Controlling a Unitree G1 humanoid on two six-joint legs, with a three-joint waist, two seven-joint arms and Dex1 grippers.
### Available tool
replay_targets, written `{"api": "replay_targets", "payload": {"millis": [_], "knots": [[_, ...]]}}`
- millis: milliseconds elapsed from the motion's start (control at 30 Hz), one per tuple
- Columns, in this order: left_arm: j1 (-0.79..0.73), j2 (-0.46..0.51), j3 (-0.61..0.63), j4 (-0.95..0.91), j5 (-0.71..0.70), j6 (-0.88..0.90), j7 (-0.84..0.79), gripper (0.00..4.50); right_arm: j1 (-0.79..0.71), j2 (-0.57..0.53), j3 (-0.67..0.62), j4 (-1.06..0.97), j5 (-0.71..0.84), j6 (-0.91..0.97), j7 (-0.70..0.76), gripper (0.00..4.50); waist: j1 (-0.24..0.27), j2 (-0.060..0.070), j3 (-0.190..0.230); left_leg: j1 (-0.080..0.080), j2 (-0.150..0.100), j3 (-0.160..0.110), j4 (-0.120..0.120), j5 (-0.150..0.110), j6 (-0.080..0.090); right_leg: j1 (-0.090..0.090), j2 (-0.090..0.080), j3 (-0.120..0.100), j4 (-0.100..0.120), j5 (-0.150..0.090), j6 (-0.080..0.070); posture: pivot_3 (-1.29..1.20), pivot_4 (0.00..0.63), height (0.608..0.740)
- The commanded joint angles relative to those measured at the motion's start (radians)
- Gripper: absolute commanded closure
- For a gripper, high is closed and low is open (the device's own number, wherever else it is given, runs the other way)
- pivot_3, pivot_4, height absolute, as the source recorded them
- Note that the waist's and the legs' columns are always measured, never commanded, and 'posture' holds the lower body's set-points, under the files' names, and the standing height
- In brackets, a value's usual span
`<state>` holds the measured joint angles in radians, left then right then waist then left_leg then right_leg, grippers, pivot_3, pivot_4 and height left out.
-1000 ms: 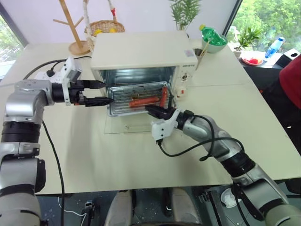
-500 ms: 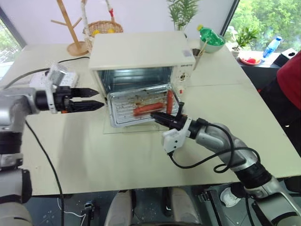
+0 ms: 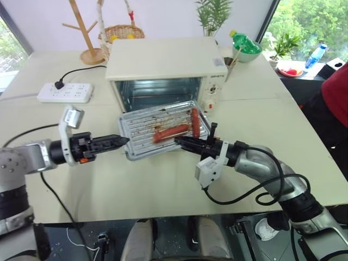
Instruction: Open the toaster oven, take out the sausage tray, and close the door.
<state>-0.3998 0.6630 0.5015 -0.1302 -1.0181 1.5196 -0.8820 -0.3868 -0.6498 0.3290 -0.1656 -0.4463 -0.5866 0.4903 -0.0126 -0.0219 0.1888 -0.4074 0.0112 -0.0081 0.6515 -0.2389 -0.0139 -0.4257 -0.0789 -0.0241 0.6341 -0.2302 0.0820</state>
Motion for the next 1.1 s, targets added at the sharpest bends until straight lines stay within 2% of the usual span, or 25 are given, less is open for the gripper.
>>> {"api": "replay_targets", "payload": {"millis": [33, 300, 633, 733, 800, 967, 1000, 1100], "knots": [[-0.024, -0.067, 0.054, -0.033, -0.055, 0.047, 0.115, 0.0, 0.003, -0.008, -0.036, -0.054, 0.035, -0.024, 0.005, 4.46, -0.001, 0.0, 0.0, 0.0, 0.0, 0.0, 0.0, 0.0, 0.0, 0.0, 0.0, 0.0, 0.0, 0.0, 0.0, 0.0, 0.15, 0.74], [-0.079, -0.177, 0.1, 0.063, -0.129, 0.095, 0.298, 0.0, 0.013, -0.005, -0.043, -0.071, 0.033, -0.013, 0.028, 4.46, 0.001, 0.0, 0.0, 0.001, -0.001, 0.0, 0.0, 0.0, 0.0, 0.001, 0.0, 0.0, 0.0, 0.0, 0.0, 0.0, 0.15, 0.74], [-0.091, -0.202, 0.066, 0.189, -0.365, 0.095, 0.502, 0.0, 0.011, -0.004, -0.044, -0.067, 0.026, -0.011, 0.048, 4.46, 0.001, 0.0, 0.0, 0.001, -0.001, 0.0, 0.0, 0.0, 0.0, 0.001, -0.001, 0.001, 0.0, 0.0, 0.0, 0.0, 0.15, 0.74], [-0.078, -0.206, 0.058, 0.194, -0.437, 0.095, 0.559, 0.73, 0.011, -0.003, -0.044, -0.065, 0.023, -0.01, 0.049, 4.5, 0.001, 0.0, 0.0, 0.001, -0.001, 0.0, 0.0, 0.0, -0.001, 0.001, -0.001, 0.001, 0.0, 0.0, 0.0, 0.0, 0.15, 0.74], [-0.065, -0.2, 0.046, 0.191, -0.486, 0.088, 0.587, 1.59, 0.012, -0.004, -0.045, -0.064, 0.022, -0.01, 0.049, 4.5, 0.001, 0.0, 0.0, 0.001, -0.001, 0.0, 0.0, 0.0, -0.001, 0.001, -0.001, 0.001, 0.0, 0.0, 0.0, 0.0, 0.15, 0.74], [-0.043, -0.165, -0.007, 0.215, -0.637, 0.024, 0.689, 4.13, 0.02, -0.012, -0.053, -0.059, 0.016, -0.019, 0.045, 4.5, 0.002, 0.0, 0.0, 0.001, -0.001, 0.0, 0.0, 0.0, -0.001, 0.001, -0.001, 0.001, 0.0, 0.0, 0.0, 0.0, 0.15, 0.74], [-0.038, -0.156, -0.024, 0.218, -0.673, 0.003, 0.714, 4.47, 0.022, -0.013, -0.055, -0.059, 0.014, -0.02, 0.044, 4.5, 0.002, 0.0, 0.0, 0.001, -0.001, 0.0, 0.0, 0.0, -0.001, 0.001, -0.001, 0.001, 0.0, 0.0, 0.0, 0.0, 0.15, 0.74], [-0.018, -0.13, -0.083, 0.235, -0.798, -0.079, 0.804, 4.47, 0.027, -0.011, -0.058, -0.063, 0.008, -0.021, 0.044, 4.5, 0.003, 0.0, 0.0, 0.001, -0.001, -0.001, 0.0, 0.0, -0.001, 0.001, -0.002, 0.001, 0.0, 0.0, 0.0, 0.0, 0.15, 0.74]]}}
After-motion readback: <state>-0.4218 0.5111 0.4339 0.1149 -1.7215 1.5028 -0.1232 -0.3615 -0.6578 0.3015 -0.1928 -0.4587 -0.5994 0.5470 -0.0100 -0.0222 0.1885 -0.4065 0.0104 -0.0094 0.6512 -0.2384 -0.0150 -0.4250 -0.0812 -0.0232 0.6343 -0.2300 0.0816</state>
